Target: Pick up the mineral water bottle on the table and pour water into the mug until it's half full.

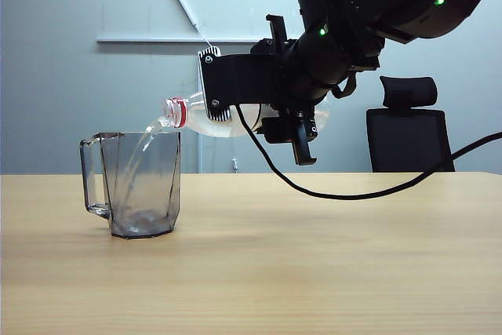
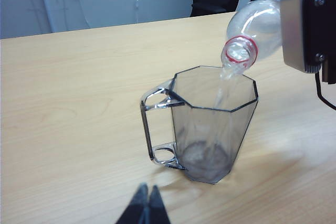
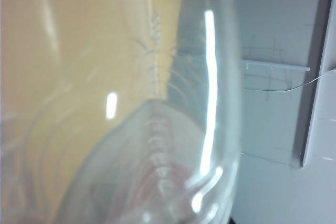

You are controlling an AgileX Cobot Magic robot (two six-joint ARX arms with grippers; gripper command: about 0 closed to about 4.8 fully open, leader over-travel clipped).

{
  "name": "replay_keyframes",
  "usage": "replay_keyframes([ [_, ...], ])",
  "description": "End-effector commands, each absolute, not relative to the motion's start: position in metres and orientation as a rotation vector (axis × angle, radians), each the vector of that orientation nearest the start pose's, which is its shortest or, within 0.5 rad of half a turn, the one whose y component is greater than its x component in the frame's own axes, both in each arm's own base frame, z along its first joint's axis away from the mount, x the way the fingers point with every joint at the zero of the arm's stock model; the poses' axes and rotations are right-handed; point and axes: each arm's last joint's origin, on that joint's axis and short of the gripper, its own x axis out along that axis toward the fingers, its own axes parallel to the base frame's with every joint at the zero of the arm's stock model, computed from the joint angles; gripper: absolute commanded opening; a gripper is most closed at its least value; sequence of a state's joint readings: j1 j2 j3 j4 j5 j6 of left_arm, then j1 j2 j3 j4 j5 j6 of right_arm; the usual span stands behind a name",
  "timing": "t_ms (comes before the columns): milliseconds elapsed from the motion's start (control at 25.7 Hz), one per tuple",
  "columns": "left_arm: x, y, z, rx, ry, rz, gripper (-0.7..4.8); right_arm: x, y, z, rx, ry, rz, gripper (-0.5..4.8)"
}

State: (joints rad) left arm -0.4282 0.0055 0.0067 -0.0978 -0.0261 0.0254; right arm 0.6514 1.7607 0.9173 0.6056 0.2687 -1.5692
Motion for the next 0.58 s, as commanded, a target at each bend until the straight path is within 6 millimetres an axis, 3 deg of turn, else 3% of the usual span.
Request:
replay_keyframes([
  [39, 0.0886, -0.0399, 0.1572, 0.042, 0.083, -0.408, -0.02, 0.3003, 0.2202, 0.2103, -1.627, -0.192, 0.413, 2.56],
  [583, 0.0886, -0.0399, 0.1572, 0.042, 0.083, -0.408, -0.02, 0.301, 0.22, 0.2153, -1.658, -0.228, 0.359, 2.56],
])
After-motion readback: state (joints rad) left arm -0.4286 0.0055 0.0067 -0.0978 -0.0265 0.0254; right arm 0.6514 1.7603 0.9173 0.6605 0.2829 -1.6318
